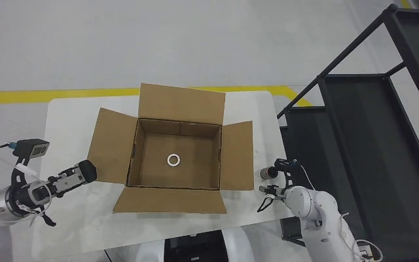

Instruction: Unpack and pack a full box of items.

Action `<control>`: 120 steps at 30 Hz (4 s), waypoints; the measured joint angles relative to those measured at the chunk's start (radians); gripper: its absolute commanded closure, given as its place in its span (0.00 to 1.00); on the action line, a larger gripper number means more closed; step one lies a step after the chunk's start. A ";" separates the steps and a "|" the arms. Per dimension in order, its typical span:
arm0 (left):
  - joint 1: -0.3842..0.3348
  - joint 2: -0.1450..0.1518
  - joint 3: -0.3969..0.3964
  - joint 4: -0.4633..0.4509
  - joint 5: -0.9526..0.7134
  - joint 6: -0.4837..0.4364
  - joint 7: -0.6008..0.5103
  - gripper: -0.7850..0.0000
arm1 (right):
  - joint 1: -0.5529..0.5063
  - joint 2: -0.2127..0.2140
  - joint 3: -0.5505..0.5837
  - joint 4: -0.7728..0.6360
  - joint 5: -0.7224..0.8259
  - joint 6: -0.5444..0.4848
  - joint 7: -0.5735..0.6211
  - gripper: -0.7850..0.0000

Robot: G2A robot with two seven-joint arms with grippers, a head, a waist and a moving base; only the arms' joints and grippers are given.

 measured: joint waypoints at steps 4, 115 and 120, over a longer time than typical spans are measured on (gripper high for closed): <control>0.000 0.000 0.000 0.000 0.000 0.000 0.000 0.00 | 0.031 0.002 0.010 0.068 0.032 -0.008 0.018 0.00; 0.000 0.000 0.000 0.000 0.000 0.000 0.000 0.00 | 0.345 0.108 -0.465 -0.403 0.303 -0.005 -0.026 0.00; 0.000 0.000 0.000 0.000 0.000 0.000 0.000 0.00 | 0.333 0.109 -0.470 -0.403 0.300 0.018 -0.049 0.00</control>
